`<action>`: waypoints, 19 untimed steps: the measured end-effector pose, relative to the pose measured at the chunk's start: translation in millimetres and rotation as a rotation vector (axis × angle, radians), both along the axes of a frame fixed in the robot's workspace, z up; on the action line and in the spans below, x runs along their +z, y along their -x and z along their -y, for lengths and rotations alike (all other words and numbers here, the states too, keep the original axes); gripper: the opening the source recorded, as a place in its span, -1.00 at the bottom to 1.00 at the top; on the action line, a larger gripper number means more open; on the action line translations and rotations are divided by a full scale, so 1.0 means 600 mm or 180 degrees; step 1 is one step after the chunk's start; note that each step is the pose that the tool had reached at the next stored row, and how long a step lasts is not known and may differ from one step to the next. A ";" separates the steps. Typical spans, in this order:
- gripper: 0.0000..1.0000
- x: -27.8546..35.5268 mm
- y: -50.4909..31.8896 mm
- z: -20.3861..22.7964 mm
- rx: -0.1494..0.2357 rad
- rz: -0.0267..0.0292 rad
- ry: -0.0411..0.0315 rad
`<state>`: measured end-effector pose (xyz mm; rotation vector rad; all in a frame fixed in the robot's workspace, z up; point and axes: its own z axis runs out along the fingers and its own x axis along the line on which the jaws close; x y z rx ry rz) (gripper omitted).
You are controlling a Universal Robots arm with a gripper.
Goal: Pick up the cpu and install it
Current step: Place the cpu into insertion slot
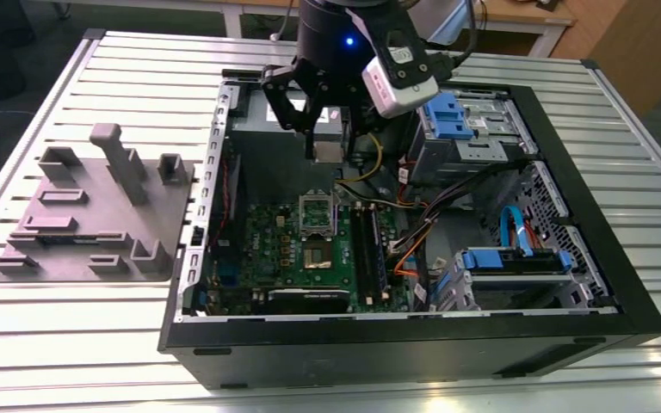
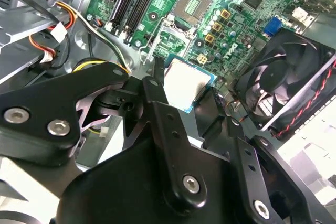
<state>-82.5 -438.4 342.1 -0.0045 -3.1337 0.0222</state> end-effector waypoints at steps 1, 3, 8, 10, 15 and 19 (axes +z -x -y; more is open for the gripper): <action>-0.06 -0.002 0.000 0.0005 0.0000 0.0000 0.0000; -0.06 -0.007 -0.001 0.0014 0.0000 0.0000 0.0000; -0.06 -0.017 -0.002 0.0044 0.0000 0.0000 0.0000; -0.06 -0.021 -0.003 0.0052 0.0000 0.0000 0.0000; -0.06 -0.032 -0.003 0.0070 0.0000 0.0000 0.0000; -0.06 -0.033 -0.003 0.0070 0.0000 0.0000 0.0000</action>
